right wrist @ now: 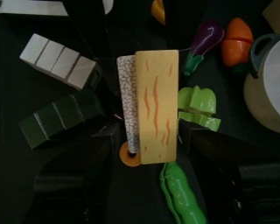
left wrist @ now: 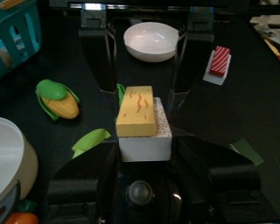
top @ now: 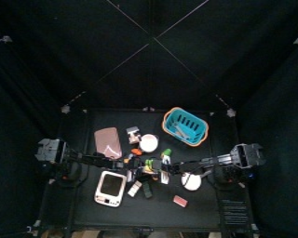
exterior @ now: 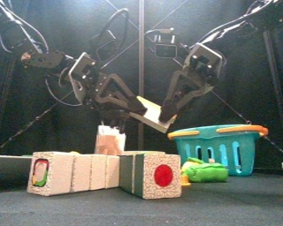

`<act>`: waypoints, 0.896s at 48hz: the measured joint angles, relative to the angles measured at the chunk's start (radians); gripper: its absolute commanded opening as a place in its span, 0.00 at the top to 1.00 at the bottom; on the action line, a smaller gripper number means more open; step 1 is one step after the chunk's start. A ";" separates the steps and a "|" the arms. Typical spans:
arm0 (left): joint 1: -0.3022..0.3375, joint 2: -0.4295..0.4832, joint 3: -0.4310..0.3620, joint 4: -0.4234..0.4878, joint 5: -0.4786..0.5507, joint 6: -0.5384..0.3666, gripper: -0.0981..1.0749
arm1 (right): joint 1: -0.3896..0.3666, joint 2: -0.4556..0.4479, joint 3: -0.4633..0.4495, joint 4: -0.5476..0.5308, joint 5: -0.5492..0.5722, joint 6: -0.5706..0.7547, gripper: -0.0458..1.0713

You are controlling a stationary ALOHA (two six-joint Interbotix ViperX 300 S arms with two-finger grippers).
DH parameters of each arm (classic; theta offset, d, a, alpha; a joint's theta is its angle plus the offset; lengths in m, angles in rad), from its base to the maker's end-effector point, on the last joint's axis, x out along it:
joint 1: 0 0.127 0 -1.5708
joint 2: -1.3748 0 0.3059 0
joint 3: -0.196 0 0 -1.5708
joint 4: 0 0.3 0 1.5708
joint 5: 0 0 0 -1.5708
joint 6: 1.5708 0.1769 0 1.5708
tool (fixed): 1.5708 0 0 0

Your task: Disassemble egg sushi

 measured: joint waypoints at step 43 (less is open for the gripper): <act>0.000 0.000 0.002 0.000 0.000 0.002 0.34 | -0.026 -0.067 0.020 -0.040 -0.049 0.008 0.18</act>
